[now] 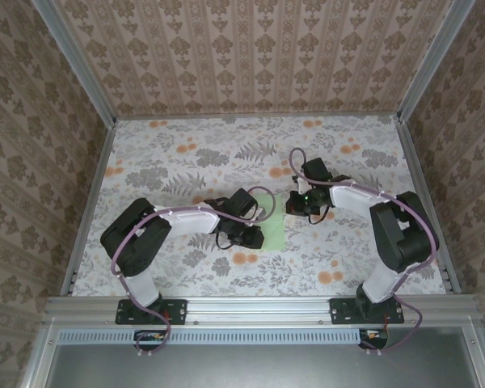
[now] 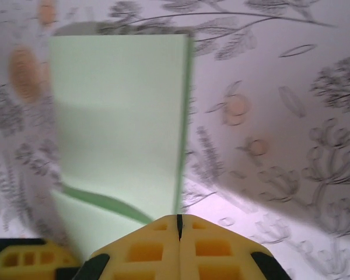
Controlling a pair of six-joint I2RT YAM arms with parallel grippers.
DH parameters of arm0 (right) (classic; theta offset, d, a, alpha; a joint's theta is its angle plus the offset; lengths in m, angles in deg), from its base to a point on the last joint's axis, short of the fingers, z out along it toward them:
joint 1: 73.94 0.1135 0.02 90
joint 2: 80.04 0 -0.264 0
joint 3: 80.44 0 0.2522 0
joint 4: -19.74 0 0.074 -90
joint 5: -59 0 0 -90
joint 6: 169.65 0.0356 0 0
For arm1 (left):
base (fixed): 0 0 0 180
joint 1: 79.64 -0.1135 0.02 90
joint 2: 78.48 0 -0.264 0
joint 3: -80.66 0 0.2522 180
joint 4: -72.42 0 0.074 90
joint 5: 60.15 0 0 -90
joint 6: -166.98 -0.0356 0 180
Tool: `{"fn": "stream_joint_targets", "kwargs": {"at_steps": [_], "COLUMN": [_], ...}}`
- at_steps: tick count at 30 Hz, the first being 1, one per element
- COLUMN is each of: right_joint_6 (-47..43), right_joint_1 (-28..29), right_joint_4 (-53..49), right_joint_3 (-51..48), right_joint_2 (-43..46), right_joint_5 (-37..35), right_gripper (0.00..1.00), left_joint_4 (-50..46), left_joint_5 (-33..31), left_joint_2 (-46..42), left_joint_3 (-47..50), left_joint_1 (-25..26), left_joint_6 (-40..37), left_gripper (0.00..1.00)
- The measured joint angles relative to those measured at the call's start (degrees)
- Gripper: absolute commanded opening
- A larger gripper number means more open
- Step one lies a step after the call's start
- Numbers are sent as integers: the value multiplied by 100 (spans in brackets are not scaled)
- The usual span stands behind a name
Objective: Fold a paper plane with a square sheet of paper (fold left side to right side)
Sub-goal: Fold the triangle a second time at the center of the table.
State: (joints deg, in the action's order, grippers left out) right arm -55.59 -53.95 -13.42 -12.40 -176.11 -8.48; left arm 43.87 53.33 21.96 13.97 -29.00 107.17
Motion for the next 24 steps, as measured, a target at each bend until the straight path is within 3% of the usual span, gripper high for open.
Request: {"fn": "stream_joint_targets", "kwargs": {"at_steps": [8,24], "right_joint_6": [457,575], "right_joint_1": [608,627], "right_joint_4": [435,387], "right_joint_3": [-238,-184], "right_joint_2": [-170,-542], "right_joint_5": [404,433], "right_gripper": [1,0], "left_joint_4": [-2,-275], "left_joint_5": [-22,116], "left_joint_2": [0,0], "left_joint_3": [-9,-527], "left_joint_1": [9,33], "left_joint_6": [0,0], "left_gripper": [19,19]}}
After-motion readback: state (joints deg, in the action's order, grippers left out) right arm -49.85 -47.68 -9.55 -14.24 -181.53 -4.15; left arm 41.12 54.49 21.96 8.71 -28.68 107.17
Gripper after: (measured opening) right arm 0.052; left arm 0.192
